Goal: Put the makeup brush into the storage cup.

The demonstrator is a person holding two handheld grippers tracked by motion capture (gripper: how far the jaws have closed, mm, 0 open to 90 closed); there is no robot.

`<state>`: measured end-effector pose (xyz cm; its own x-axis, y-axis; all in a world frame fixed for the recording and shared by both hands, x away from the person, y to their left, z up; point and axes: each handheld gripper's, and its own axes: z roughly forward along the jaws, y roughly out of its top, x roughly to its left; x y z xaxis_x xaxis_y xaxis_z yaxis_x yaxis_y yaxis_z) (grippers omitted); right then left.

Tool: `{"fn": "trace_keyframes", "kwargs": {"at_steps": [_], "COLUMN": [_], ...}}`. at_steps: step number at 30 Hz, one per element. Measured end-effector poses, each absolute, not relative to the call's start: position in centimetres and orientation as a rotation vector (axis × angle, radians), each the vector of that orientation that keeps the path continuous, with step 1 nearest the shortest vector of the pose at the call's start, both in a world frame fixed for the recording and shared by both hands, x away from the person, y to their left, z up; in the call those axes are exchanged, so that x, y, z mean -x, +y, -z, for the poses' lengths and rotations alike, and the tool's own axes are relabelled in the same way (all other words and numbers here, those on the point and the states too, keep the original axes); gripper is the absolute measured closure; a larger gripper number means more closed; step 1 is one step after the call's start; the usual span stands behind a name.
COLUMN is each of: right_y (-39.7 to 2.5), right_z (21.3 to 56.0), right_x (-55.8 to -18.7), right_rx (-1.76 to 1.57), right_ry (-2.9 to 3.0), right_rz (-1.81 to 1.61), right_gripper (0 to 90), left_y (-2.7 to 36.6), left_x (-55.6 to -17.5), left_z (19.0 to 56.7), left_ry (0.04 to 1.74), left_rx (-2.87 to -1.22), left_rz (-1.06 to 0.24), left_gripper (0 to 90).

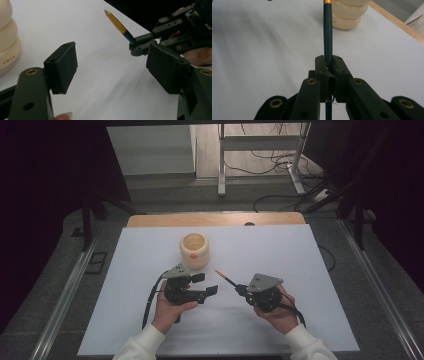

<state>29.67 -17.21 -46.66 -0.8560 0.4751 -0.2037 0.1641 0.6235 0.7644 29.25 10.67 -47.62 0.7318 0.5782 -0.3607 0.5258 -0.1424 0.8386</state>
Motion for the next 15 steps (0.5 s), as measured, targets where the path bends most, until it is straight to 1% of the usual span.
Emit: {"fn": "trace_keyframes", "kwargs": {"at_steps": [15], "right_y": [-17.07], "right_z": [46.76], "right_x": [-29.64], "right_rx": [-0.514], "right_ry": [2.449], "right_rz": [-1.111], "right_gripper": [85.3], "left_y": [9.80], "left_x": [-29.77], "left_z": [47.67], "left_ry": [0.879], "left_rx": [-1.764], "left_rz": [-0.027], "left_gripper": [25.7]}}
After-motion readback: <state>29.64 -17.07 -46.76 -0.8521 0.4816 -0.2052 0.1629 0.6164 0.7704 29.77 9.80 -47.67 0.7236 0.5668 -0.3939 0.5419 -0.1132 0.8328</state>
